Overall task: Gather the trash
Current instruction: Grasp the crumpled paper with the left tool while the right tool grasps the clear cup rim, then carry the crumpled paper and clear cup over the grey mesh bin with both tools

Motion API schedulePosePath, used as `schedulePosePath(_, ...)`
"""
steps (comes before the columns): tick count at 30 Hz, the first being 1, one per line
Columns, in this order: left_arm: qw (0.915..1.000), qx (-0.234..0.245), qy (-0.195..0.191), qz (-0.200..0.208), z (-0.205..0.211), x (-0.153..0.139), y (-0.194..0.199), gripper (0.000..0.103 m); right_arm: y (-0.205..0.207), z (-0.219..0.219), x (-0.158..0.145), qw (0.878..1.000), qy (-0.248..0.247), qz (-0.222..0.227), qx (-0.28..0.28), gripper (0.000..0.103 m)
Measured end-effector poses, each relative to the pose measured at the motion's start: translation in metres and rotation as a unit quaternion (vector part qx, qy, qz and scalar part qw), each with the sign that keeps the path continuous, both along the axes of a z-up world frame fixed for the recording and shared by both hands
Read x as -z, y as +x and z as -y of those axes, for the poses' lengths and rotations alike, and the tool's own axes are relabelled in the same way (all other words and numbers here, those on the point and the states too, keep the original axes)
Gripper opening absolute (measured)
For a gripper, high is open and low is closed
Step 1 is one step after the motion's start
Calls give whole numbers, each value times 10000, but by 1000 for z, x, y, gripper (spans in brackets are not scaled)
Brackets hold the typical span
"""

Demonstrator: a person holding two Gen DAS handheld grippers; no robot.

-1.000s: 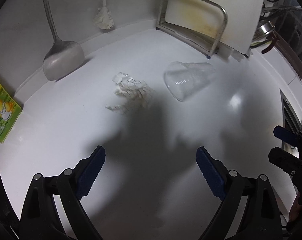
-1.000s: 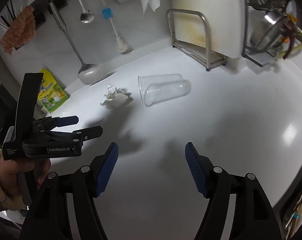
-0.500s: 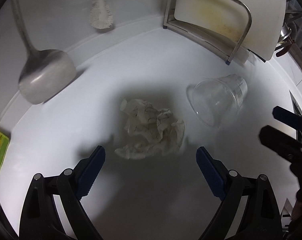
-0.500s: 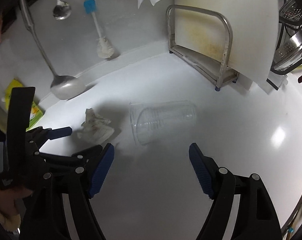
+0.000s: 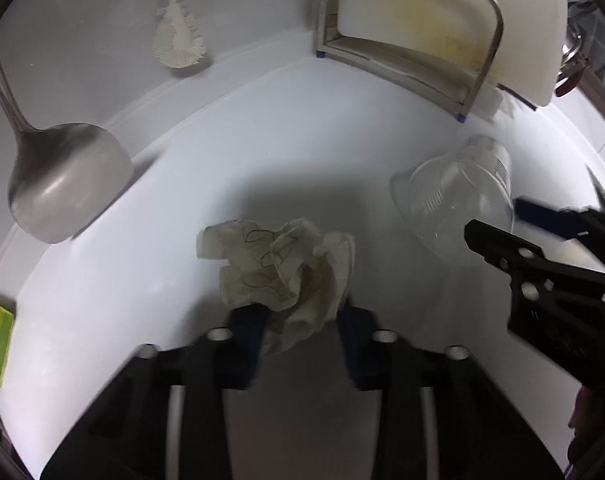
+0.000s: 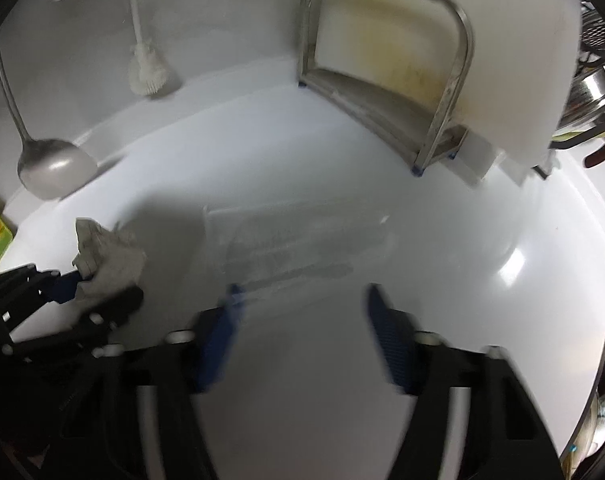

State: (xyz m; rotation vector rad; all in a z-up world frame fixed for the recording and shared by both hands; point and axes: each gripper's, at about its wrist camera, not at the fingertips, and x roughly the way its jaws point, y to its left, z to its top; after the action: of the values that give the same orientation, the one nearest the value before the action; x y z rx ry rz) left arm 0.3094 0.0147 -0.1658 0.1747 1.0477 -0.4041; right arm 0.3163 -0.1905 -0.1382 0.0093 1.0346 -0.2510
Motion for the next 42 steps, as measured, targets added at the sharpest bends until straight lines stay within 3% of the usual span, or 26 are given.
schedulePosePath(1,10000,32,-29,-20,1,0,-1,15,0,2,2,10000,46,-56,-20,29)
schedulePosePath(4,9999,58,-148,21,0,-5,-6,8,-4,11,1,9998,174,-73,-15,5)
schedulePosePath(19,9994,102,-207,257,9,-51,-51,7,-64,19,-42,9951,830,397,-352,4)
schedulePosePath(31,9985,197,-225,448,29,-81,-122,8,-156,43,-73,9940,915,516,-290,4)
schedulePosePath(42,9980,147,-253,561,41,-96,-193,8,-238,50,-77,9933,1011,442,-339,4)
